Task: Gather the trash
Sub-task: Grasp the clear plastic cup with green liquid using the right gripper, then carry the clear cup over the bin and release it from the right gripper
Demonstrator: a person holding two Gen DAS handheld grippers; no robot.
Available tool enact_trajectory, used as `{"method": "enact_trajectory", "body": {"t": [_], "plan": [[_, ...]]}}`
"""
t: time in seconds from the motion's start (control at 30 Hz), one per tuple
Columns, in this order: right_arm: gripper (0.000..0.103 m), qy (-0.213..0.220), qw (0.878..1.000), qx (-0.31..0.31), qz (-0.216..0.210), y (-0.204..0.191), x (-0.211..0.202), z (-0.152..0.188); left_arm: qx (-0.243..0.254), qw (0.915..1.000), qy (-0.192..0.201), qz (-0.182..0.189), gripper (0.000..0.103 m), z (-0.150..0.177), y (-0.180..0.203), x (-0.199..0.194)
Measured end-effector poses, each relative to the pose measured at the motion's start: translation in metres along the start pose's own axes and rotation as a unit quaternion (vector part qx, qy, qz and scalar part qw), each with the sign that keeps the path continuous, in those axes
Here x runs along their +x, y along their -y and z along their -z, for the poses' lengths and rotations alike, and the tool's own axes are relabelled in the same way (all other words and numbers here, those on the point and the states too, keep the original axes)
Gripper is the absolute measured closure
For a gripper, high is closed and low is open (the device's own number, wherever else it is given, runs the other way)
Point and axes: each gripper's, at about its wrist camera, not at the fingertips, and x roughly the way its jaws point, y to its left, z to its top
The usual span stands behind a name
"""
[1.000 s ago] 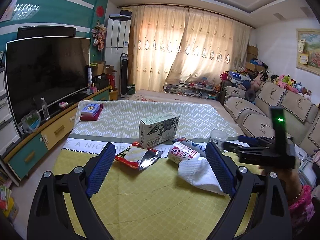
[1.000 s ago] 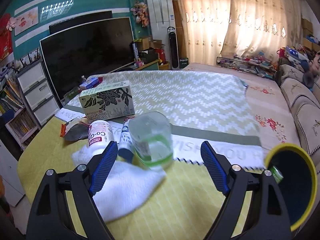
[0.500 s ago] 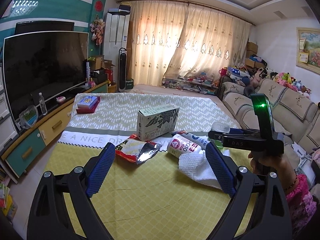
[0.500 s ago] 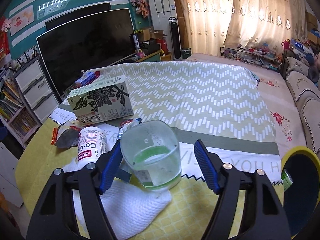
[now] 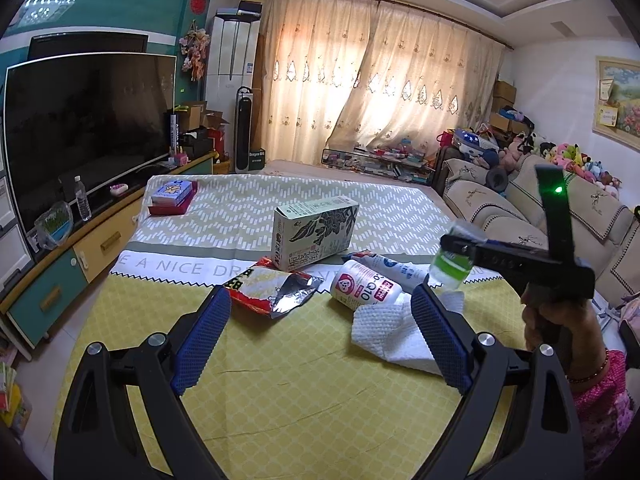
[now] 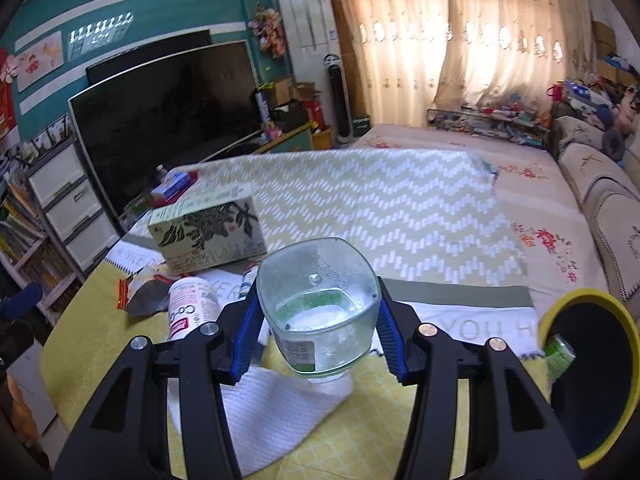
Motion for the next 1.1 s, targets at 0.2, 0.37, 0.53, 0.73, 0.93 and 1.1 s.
{"method": "enact_trajectory", "body": {"t": [0.2,0.37,0.53,0.73,0.93,1.1], "plan": [[0.053,0.025,0.999,0.027,0.037,0.023,-0.024,0.001,0.005,1.0000,-0.005,0.004,0.012,0.001,0.007,0.003],[0.053,0.037,0.996,0.050,0.066,0.048,-0.041,0.004,0.013,0.9998,-0.012,0.010,0.012,0.003,0.016,0.009],[0.053,0.050,0.991,0.070,0.098,0.071,-0.057,0.009,0.027,0.9992,-0.021,0.019,0.012,0.003,0.032,0.015],[0.053,0.057,0.977,0.116,0.170,0.119,-0.077,0.023,0.045,0.9979,-0.035,0.029,0.012,0.005,0.049,0.024],[0.053,0.035,0.961,0.150,0.228,0.164,-0.083,0.040,0.059,0.9964,-0.047,0.039,0.012,0.004,0.065,0.035],[0.053,0.014,0.954,0.172,0.246,0.192,-0.075,0.053,0.070,0.9949,-0.055,0.046,0.012,0.005,0.077,0.042]]}}
